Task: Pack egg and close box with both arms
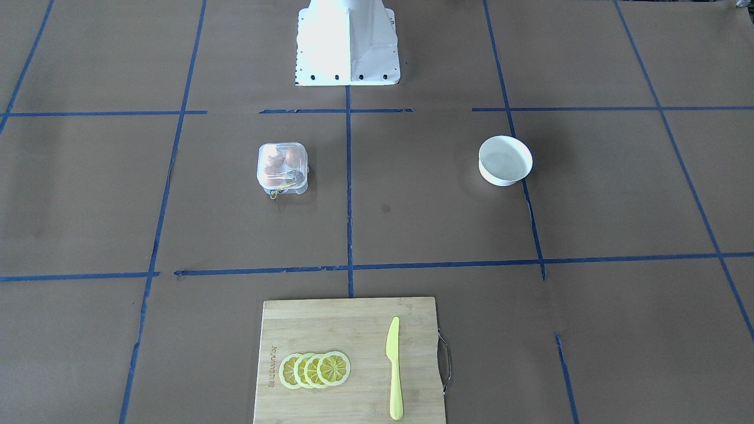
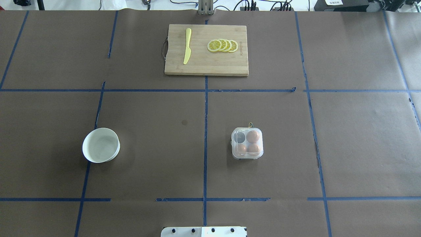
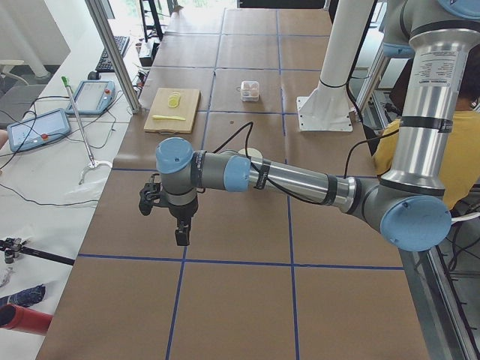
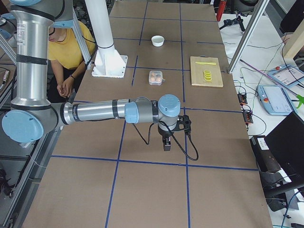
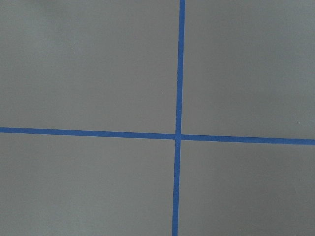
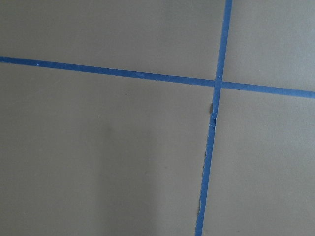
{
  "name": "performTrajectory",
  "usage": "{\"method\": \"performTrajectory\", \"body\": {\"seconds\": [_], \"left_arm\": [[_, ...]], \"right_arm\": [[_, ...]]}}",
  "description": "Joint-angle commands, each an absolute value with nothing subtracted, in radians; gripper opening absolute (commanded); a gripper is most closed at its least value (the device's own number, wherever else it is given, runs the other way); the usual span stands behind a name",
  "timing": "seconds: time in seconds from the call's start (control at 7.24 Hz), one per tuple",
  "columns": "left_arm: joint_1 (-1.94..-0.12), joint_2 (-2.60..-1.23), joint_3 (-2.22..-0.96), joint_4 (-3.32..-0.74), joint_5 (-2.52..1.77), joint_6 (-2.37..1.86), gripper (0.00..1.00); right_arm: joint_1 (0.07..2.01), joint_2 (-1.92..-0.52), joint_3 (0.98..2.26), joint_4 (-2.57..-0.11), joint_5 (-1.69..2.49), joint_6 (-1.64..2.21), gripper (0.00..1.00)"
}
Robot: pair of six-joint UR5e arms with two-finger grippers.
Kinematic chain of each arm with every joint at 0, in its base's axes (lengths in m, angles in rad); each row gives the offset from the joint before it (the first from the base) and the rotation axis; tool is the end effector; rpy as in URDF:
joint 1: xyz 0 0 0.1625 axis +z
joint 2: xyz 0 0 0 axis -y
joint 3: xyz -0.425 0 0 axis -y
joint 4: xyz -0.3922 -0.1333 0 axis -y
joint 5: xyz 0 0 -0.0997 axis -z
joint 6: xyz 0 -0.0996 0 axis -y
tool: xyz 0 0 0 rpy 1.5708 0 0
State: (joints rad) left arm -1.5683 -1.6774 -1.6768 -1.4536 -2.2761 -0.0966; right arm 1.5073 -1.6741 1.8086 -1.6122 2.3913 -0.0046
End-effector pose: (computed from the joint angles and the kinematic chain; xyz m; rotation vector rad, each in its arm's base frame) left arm -0.0674 -0.5352 0.5683 0.0564 0.7085 -0.0565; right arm 0.0317 -0.4533 0.5910 0.0637 -0.8225 -0.1024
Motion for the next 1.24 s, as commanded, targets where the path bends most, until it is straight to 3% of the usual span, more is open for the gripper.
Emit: {"method": "performTrajectory", "body": {"seconds": [0.0,1.11], "left_arm": [[-1.568,-1.669,-1.689,-1.459,-2.279,-0.087,1.0],[-1.568,-1.666,-1.677,-1.465,-2.278,-0.003,1.0]], "right_arm": [[1.5,-1.674,1.809,-1.612,2.39,-0.005,1.0],[1.491,-1.644,1.784,-1.615,2.283,-0.092,1.0]]}}
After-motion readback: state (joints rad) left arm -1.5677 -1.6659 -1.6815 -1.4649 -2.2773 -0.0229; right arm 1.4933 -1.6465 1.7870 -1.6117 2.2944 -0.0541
